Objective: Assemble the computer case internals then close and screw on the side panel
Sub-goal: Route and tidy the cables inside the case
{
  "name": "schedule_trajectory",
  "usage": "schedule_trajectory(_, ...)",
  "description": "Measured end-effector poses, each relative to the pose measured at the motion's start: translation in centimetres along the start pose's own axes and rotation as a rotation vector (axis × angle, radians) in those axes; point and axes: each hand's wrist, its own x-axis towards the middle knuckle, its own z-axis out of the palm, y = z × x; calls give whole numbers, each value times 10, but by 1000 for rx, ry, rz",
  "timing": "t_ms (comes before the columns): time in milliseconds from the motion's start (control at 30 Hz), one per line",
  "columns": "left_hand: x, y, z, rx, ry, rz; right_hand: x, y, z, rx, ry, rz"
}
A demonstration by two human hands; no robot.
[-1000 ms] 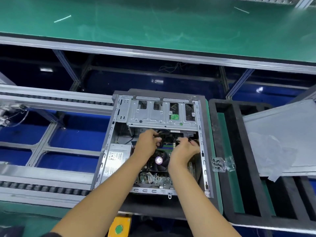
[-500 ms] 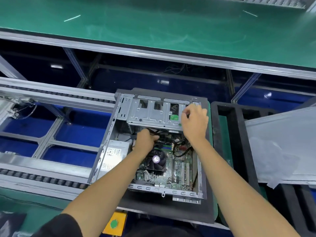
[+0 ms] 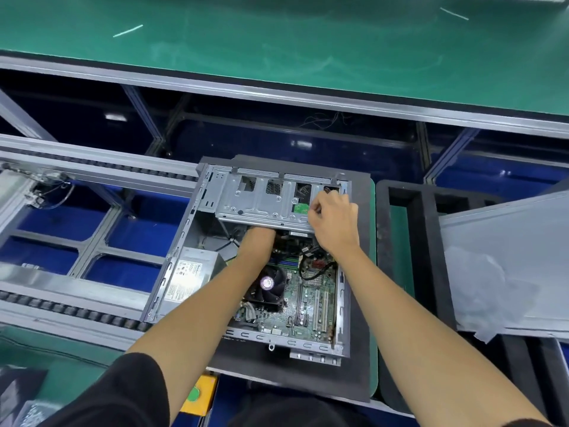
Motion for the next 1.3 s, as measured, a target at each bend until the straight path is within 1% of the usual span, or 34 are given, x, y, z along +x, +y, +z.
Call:
schedule_trajectory(133,-1,-17,-7,-2,79,28,0,1,2,28,-4,-17)
schedule_trajectory(167,0,-21,-9,-2,63,-19,0,1,2,35,-3,-18)
schedule_trajectory(233,-4,-24,-12,-83,63,-153,0,2,3,40,-2,-16)
schedule_trajectory(267,-6,-25,-14,-100,64,-195,0,2,3,38,-2,-16)
schedule_trajectory(300,-9,-25,-14,-95,75,-185,1,2,4,36,-2,-17)
schedule_trajectory(333,-9,-25,-12,-68,91,-165,1,2,4,36,-2,-17)
schedule_trajectory(433,-9,-19,-4,13,73,-110,2,2,5,38,-5,-14)
schedule_trajectory(633,1,-2,-4,140,-129,17,1,2,6,29,3,-15)
schedule_trajectory(767,3,6,-7,202,-126,85,1,2,6,20,-4,-12)
schedule_trajectory(900,15,7,-3,295,-88,225,1,2,7,17,0,-18)
schedule_trajectory(1000,22,4,0,442,-97,305,1,3,8,15,7,-23)
schedule_trajectory(1100,22,1,1,568,-109,340,1,2,8,4,9,-19)
schedule_trajectory(1200,20,2,-2,603,-120,360,1,2,8,1,9,-17)
schedule_trajectory(1300,21,-3,-3,662,-96,423,2,2,8,9,8,-14)
